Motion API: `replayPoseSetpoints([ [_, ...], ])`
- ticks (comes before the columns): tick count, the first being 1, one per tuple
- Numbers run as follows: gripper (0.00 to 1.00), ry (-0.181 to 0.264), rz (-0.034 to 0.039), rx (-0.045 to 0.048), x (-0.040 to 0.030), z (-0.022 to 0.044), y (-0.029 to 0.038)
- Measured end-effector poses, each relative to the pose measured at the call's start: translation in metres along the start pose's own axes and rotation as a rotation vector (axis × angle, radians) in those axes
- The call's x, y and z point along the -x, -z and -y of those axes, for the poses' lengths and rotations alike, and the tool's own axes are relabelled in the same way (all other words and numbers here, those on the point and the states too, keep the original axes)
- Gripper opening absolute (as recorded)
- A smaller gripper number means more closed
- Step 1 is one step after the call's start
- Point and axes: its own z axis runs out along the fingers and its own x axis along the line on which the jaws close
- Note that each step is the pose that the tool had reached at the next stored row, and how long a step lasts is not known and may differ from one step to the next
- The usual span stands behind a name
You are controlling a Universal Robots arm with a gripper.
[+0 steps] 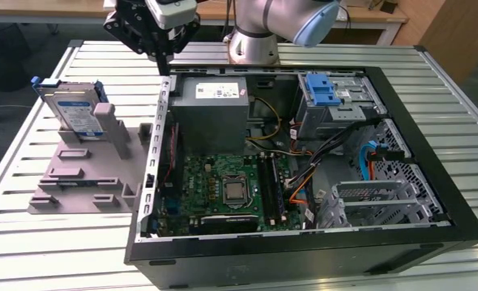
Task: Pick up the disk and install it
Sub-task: 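Reach for the disk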
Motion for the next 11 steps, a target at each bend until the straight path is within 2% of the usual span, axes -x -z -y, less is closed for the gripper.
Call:
replayPoseSetpoints([
  [11, 0.11, 0.000, -0.0013, -0.0001, -0.0087, -0.0020, -0.0018],
])
